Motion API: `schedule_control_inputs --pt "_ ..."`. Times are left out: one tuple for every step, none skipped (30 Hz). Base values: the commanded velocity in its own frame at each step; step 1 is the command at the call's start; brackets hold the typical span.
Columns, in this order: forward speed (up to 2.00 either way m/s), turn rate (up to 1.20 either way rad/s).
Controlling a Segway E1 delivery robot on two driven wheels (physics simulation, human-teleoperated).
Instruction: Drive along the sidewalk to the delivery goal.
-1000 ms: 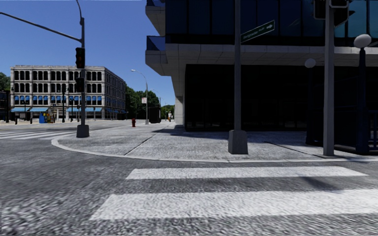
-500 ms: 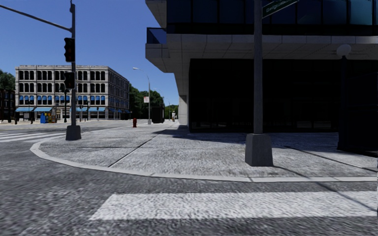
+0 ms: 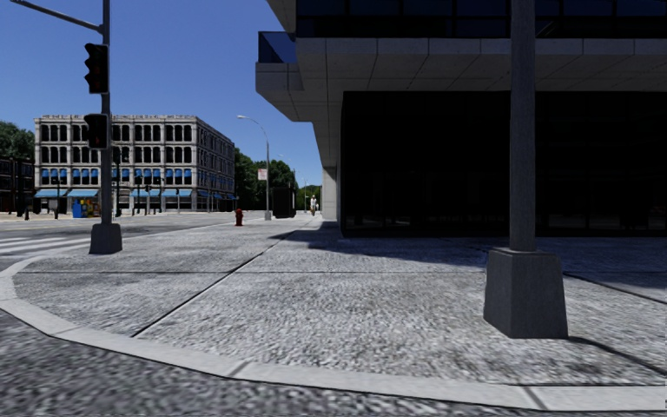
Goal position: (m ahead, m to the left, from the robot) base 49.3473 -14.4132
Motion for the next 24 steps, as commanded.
schedule_control_inputs --pt "1.99 0.0" --pt "1.99 0.0" --pt "1.98 0.0" --pt "1.98 0.0" --pt "1.98 0.0" --pt "1.98 0.0" --pt "1.98 0.0" --pt "1.98 0.0" --pt "1.95 0.0" --pt "1.91 0.0" --pt "1.91 0.0" --pt "1.86 0.0" --pt "1.8 0.0" --pt "1.77 0.0" --pt "1.77 0.0" --pt "1.68 0.0" --pt "1.58 0.0" --pt "1.44 0.0" --pt "1.37 0.04" --pt "1.37 0.04" --pt "1.34 0.06" --pt "1.33 0.07" --pt "1.32 0.11" --pt "1.32 0.11"
